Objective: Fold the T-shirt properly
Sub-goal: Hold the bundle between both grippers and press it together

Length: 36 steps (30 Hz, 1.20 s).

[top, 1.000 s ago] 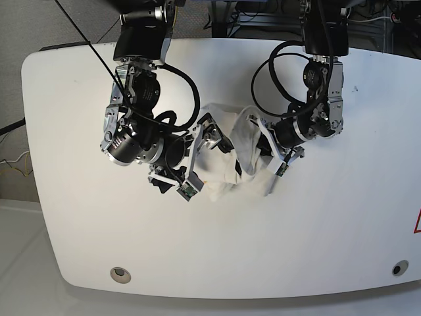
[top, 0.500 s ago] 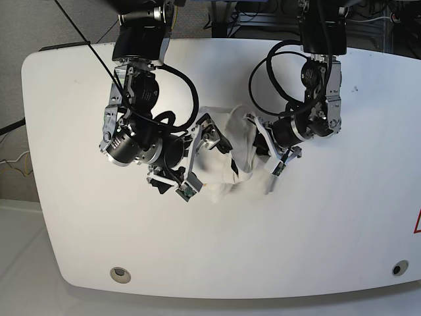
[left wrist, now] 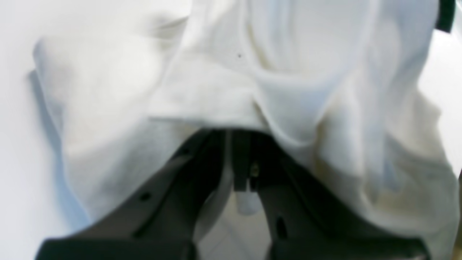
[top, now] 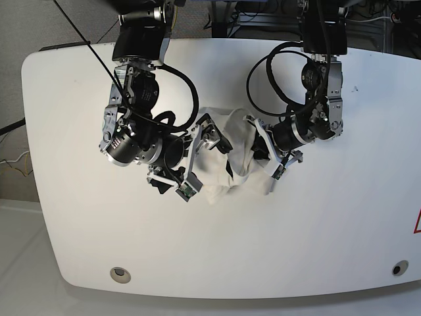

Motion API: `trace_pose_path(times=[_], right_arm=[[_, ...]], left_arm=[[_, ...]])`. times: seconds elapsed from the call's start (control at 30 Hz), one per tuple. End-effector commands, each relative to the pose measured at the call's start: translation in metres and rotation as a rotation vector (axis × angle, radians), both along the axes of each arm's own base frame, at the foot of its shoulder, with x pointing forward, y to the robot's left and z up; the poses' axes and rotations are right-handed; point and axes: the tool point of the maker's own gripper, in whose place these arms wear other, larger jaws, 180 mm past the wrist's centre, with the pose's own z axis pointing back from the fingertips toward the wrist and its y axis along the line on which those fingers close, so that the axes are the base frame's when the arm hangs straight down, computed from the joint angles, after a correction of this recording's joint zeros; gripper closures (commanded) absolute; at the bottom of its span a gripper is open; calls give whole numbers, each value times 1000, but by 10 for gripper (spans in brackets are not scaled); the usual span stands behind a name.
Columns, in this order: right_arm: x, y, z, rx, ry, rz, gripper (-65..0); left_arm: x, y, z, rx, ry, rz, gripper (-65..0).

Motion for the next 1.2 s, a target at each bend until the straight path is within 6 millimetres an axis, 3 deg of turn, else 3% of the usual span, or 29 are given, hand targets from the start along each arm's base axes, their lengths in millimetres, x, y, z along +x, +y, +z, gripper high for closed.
trace_pose_path(times=[0.0, 0.57, 1.17], right_arm=[[7, 5, 16, 37, -50, 6, -625], [6, 5, 14, 37, -44, 6, -625], [2, 5, 10, 37, -32, 6, -625]], left_arm=[[12, -4, 26, -39, -79, -1, -13], [12, -17, 52, -220, -95, 13, -13], [0, -20, 40, -234, -56, 18, -13]])
